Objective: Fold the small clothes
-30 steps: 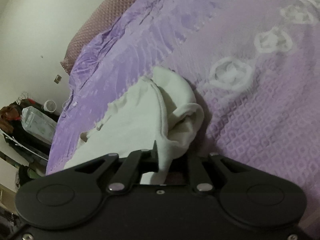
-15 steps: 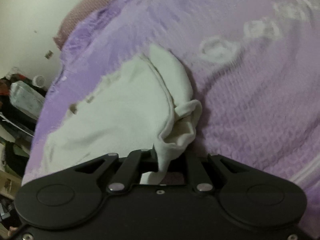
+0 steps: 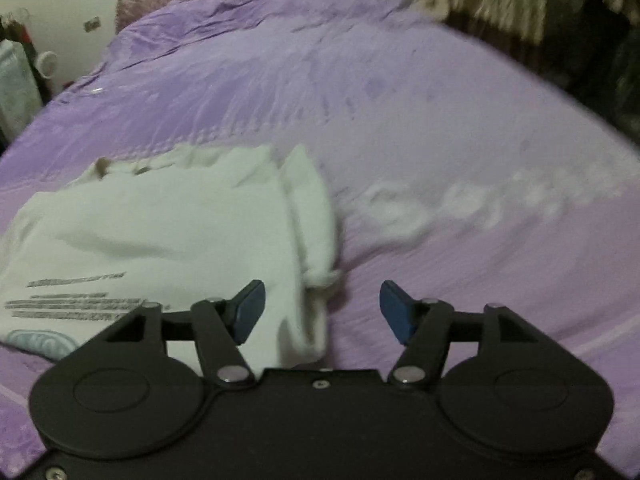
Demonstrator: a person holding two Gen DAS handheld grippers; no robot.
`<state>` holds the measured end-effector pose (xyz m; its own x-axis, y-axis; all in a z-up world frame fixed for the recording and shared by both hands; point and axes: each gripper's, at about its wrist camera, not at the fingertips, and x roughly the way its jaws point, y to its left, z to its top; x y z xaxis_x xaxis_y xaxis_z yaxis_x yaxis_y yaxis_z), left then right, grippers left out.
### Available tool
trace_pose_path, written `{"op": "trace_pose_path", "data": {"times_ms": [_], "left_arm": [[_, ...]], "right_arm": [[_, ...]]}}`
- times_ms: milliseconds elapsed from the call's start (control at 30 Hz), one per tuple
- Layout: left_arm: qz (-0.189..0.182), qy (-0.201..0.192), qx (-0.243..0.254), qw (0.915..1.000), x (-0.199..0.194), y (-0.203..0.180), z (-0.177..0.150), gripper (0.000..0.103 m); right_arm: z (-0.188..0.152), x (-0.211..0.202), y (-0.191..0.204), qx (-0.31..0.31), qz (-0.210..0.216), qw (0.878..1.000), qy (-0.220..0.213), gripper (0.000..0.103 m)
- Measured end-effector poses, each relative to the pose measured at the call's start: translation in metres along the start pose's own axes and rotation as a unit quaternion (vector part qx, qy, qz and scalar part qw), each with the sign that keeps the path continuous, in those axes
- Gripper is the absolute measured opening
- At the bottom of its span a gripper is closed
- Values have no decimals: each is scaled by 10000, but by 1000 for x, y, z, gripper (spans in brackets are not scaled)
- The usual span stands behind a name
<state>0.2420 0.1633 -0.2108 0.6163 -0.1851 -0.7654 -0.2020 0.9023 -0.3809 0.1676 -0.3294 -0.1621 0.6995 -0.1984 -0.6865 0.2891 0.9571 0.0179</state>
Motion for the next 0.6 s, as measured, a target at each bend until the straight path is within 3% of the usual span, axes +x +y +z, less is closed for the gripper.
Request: {"op": "trace_pose_path", "data": {"times_ms": [67, 200, 267, 333, 400, 433, 467, 533, 600], "left_arm": [[-93, 76, -199, 9997, 9, -1, -1, 76], [-471, -255, -263, 9982, 9, -25, -7, 76], [-682, -530, -86, 9962, 4, -44, 0, 76], [-989, -771, 30, 9921, 7, -65, 9, 76], [-1559, -663, 87, 9855, 26, -84, 16, 76], [-1720, -539, 136, 9835, 39, -91, 17, 76], [-1669, -350, 241, 9851, 55, -100, 18, 76], [-1068, 179, 656, 9920, 86, -118, 18, 75], [-659, 340, 1187, 9902, 101, -128, 13, 72]], "right_arm": [[7, -11, 13, -174, 190, 9994, -219, 49], [17, -4, 66, -420, 1292, 9905, -218, 47], [19, 14, 102, -642, 1501, 9863, -227, 43], [19, 36, 135, -736, 1655, 9831, -267, 32], [21, 64, 165, -530, 2131, 9756, 83, 0], [20, 77, 176, -427, 2422, 9687, 323, 0], [18, 86, 186, -360, 2548, 9654, 435, 0], [11, 94, 201, -477, 2359, 9694, 478, 0], [7, 101, 204, -584, 2078, 9748, 567, 0]]}}
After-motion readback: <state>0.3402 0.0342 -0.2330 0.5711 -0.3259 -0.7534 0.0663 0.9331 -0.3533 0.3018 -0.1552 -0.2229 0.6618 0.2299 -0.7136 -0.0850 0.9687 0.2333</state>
